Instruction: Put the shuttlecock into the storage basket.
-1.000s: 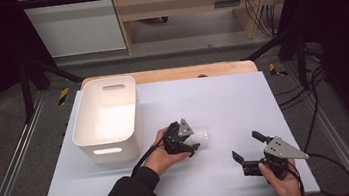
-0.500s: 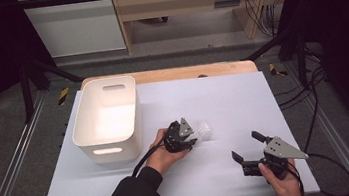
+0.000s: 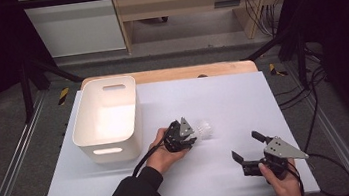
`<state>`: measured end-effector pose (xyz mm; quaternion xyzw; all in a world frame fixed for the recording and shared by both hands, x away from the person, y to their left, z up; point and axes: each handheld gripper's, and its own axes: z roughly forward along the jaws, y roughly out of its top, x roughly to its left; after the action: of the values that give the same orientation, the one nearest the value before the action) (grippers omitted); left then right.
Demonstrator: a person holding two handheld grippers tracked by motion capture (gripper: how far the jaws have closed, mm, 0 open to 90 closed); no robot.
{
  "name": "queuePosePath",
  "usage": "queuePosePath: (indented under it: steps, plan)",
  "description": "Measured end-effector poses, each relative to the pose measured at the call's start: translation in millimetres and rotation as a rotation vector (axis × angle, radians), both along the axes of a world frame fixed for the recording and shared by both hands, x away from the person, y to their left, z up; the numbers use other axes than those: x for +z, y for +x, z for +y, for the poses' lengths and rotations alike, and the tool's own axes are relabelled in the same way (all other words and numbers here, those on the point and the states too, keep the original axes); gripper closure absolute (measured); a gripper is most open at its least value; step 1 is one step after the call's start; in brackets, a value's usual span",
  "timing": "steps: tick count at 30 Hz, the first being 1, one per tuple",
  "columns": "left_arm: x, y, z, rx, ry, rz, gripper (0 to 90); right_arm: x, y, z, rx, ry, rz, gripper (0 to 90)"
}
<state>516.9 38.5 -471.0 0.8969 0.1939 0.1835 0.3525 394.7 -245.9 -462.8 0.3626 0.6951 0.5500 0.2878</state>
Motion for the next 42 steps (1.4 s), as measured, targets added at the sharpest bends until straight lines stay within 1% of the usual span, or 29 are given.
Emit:
queuePosePath:
  steps: [7, 11, 19, 21, 27, 32, 36, 42]
  plan:
    - [0.5, -0.6, -0.2, 0.002, -0.005, -0.008, 63.8, 0.0, 0.0, -0.2, -0.002, -0.001, 0.000, 3.3]
    - [1.5, -1.0, -0.3, 0.006, -0.021, -0.014, 63.9, 0.0, 0.1, -0.4, -0.002, 0.000, 0.001, 3.4]
    - [3.8, -2.2, -0.3, 0.008, -0.033, -0.025, 63.8, 0.1, -0.2, -0.5, -0.004, 0.000, 0.001, 3.4]
    - [6.1, -2.6, 0.4, 0.012, -0.047, -0.029, 63.9, 0.2, -0.2, -0.6, -0.004, 0.000, 0.000, 3.4]
    - [17.9, -7.5, 2.2, 0.018, -0.095, -0.044, 63.9, 0.2, -0.1, -0.8, -0.005, 0.000, 0.000, 3.4]
    - [31.3, -12.9, 3.6, 0.013, -0.149, -0.053, 63.9, 0.3, -0.2, -1.2, -0.008, -0.002, -0.004, 3.4]
    - [48.4, -18.7, 6.2, 0.014, -0.220, -0.065, 63.9, 0.3, -0.1, -1.6, -0.009, -0.005, -0.006, 3.4]
    - [80.1, -26.7, 14.5, 0.013, -0.304, -0.088, 63.9, 0.4, -0.2, -1.4, -0.009, -0.005, -0.008, 3.4]
